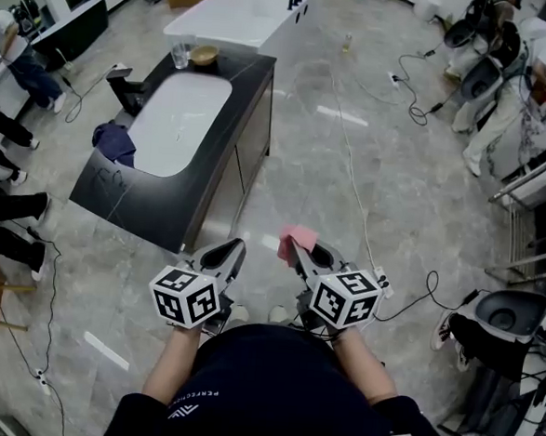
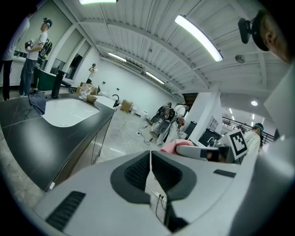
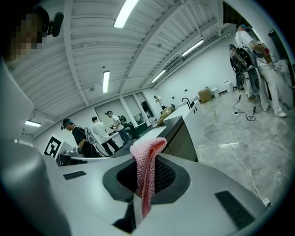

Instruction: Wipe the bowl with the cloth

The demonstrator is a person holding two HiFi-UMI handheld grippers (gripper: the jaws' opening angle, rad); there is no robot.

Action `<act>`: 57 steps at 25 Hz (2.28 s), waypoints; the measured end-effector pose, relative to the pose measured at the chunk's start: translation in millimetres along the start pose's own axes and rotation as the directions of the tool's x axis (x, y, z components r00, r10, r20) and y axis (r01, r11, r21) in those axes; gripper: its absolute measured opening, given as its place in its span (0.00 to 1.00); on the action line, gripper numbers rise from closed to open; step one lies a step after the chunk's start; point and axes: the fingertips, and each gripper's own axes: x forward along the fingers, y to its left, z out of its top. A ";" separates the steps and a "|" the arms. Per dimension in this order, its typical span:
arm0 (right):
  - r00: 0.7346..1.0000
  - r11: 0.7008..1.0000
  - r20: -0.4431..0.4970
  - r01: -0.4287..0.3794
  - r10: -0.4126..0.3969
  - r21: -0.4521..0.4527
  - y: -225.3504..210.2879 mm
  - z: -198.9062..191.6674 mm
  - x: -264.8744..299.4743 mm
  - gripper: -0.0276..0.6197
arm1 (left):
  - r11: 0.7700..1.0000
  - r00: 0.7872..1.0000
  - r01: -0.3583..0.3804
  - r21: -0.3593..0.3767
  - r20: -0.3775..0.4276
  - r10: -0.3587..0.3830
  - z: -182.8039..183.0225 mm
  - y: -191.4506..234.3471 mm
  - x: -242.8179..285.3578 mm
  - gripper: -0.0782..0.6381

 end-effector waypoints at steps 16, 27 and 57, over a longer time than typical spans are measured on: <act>0.999 0.999 -0.050 -0.020 0.019 -0.028 -52.3 5.9 14.8 0.11 | 0.996 0.997 -0.082 0.022 -0.002 0.082 4.6 -0.1 42.7 0.13; 0.994 0.999 -0.105 0.013 -0.017 -0.042 -88.5 45.0 85.1 0.11 | 0.997 0.998 -0.066 0.036 0.003 0.066 66.4 60.0 106.5 0.13; 0.992 0.997 -0.114 0.042 -0.049 -0.060 -135.8 142.9 263.0 0.11 | 0.998 0.997 -0.052 0.039 -0.046 0.054 161.4 202.8 184.3 0.13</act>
